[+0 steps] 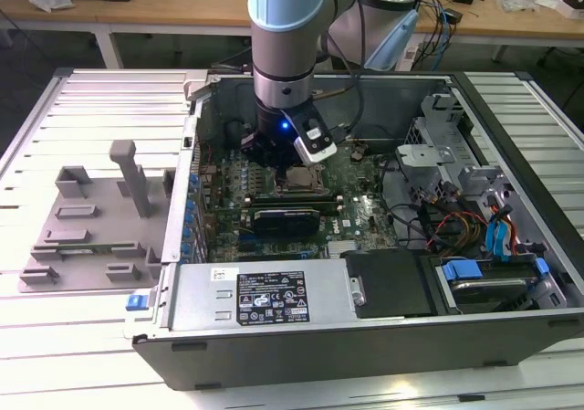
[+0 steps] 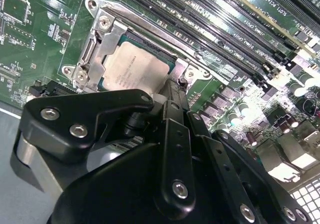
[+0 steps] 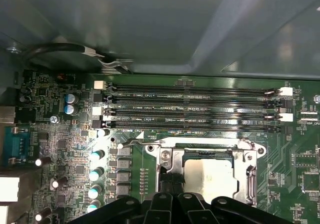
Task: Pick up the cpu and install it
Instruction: 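Close the cpu cover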
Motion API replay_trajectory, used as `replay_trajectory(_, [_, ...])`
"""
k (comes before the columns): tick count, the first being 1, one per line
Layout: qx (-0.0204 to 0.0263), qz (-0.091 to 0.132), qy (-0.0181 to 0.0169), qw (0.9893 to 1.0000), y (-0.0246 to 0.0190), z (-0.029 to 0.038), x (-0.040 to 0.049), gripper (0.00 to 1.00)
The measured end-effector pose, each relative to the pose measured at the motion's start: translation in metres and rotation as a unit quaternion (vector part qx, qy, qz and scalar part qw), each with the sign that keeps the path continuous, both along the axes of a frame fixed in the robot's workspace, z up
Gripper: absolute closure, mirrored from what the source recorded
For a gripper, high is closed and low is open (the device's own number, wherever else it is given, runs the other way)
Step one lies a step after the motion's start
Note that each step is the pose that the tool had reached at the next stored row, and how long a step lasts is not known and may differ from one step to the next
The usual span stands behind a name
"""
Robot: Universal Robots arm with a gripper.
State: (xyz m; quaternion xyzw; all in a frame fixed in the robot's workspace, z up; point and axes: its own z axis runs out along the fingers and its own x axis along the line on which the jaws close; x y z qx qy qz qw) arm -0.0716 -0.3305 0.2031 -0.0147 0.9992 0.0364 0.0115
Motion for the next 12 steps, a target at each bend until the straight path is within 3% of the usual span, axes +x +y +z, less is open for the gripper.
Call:
replay_trajectory(4, [0.0001,0.0,-0.0001,1.0,0.0001,0.0,0.0,0.89])
replay_trajectory(9, [-0.001,0.0,-0.0001,1.0,0.0001,0.0104,0.0,0.89])
replay_trajectory(12, [-0.001,0.0,-0.0008,1.0,0.0,0.0091,-0.0005,0.89])
